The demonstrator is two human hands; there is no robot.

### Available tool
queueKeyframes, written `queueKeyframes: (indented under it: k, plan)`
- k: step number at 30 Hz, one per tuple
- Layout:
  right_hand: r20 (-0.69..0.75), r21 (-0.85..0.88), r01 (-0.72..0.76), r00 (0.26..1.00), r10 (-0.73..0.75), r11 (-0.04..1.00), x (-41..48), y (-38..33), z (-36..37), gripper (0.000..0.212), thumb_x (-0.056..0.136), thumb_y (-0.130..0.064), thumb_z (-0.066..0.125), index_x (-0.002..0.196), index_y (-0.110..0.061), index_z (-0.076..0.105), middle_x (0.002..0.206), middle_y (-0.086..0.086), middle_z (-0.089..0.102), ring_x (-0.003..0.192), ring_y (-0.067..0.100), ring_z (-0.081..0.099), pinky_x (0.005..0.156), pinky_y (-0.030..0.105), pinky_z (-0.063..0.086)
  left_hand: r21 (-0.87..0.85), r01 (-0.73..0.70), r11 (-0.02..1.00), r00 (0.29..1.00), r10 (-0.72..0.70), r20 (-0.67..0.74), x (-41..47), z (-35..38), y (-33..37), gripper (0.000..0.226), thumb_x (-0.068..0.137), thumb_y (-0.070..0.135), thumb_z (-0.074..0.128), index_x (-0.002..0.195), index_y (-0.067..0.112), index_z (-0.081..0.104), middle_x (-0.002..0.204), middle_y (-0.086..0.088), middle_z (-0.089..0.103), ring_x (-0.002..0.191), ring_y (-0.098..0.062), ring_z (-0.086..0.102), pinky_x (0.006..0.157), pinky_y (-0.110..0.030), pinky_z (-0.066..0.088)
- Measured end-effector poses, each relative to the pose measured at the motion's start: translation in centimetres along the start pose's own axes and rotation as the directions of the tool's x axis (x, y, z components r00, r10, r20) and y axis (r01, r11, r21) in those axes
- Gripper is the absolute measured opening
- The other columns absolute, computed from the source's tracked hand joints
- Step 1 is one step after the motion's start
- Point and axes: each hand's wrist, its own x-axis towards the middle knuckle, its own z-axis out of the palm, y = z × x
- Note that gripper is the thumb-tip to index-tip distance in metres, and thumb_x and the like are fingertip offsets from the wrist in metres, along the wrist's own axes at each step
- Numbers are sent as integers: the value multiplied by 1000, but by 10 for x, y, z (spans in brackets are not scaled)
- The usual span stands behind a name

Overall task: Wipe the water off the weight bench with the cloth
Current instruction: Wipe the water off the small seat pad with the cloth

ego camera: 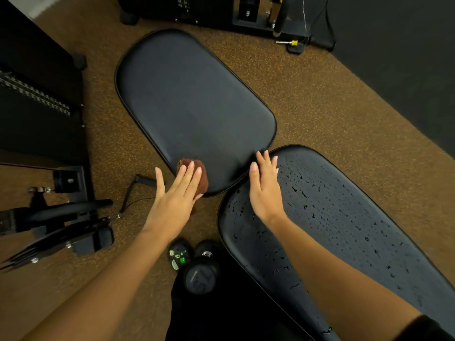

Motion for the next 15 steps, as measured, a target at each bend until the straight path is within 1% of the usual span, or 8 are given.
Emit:
queueKeyframes:
  k: [2, 3, 4, 6, 8, 9, 12, 15]
  plan:
    - [74, -49, 28, 997, -24, 998, -8, 0, 4, 51, 102, -38, 26, 149, -18, 19, 158, -5, 5, 141, 4, -14, 115, 27, -9, -209, 104, 972, 994, -109, -12, -7, -10, 6, 52, 94, 26, 27, 137, -1, 38, 133, -20, 52, 124, -31, 50, 106, -66, 19]
    - [107, -68, 42, 994, -35, 997, -11, 0, 5, 52, 102, -38, 26, 149, -18, 19, 158, -5, 4, 140, 4, -15, 115, 27, -9, -372, 179, 911, 979, -204, -27, -9, -18, 11, 48, 95, 26, 30, 133, -1, 45, 124, -20, 60, 118, -33, 55, 106, -64, 24]
    - [132, -77, 51, 990, -41, 996, -15, -2, 7, 52, 102, -37, 27, 149, -17, 19, 158, -4, 4, 140, 4, -15, 116, 28, -9, -549, 260, 795, 947, -322, -18, -11, -27, 17, 42, 97, 26, 35, 128, 1, 50, 117, -17, 64, 116, -34, 56, 107, -58, 29]
    - [175, -53, 47, 984, -37, 997, -25, -8, 9, 53, 101, -37, 29, 149, -16, 19, 158, -3, 5, 142, 7, -14, 117, 31, -7, -796, 339, 502, 877, -475, 73, -14, -48, 29, 32, 99, 24, 41, 123, 8, 55, 114, -10, 65, 115, -32, 54, 103, -35, 39]
    - [234, 13, 16, 972, -18, 1000, -36, -18, 11, 53, 101, -38, 31, 149, -18, 20, 157, -4, 9, 143, 6, -8, 118, 32, -1, -865, 341, 369, 830, -549, 93, -15, -62, 38, 28, 98, 26, 43, 117, 12, 57, 104, 1, 64, 98, -12, 57, 82, -3, 39]
    - [264, 52, -15, 965, 0, 999, -42, -22, 12, 53, 100, -40, 31, 149, -21, 20, 157, -5, 14, 143, 6, -1, 117, 29, 4, -891, 343, 298, 809, -576, 119, -15, -67, 41, 25, 98, 27, 43, 114, 14, 57, 100, 6, 62, 91, -5, 55, 73, 3, 36]
    - [333, 202, -142, 940, 68, 969, -60, -32, 9, 52, 97, -47, 33, 146, -31, 26, 139, -14, 41, 125, -4, 38, 106, 16, 28, -948, 317, -36, 750, -603, 273, -13, -78, 53, 15, 96, 31, 47, 105, 21, 52, 97, 9, 60, 88, -2, 58, 76, -8, 45]
    - [356, 307, -187, 932, 70, 933, -75, -31, 5, 52, 90, -55, 39, 137, -33, 40, 121, -23, 53, 104, -17, 49, 86, 4, 39, -878, 270, -395, 699, -547, 461, -14, -84, 64, 14, 95, 31, 50, 100, 18, 52, 97, 2, 62, 93, -12, 62, 83, -27, 51]
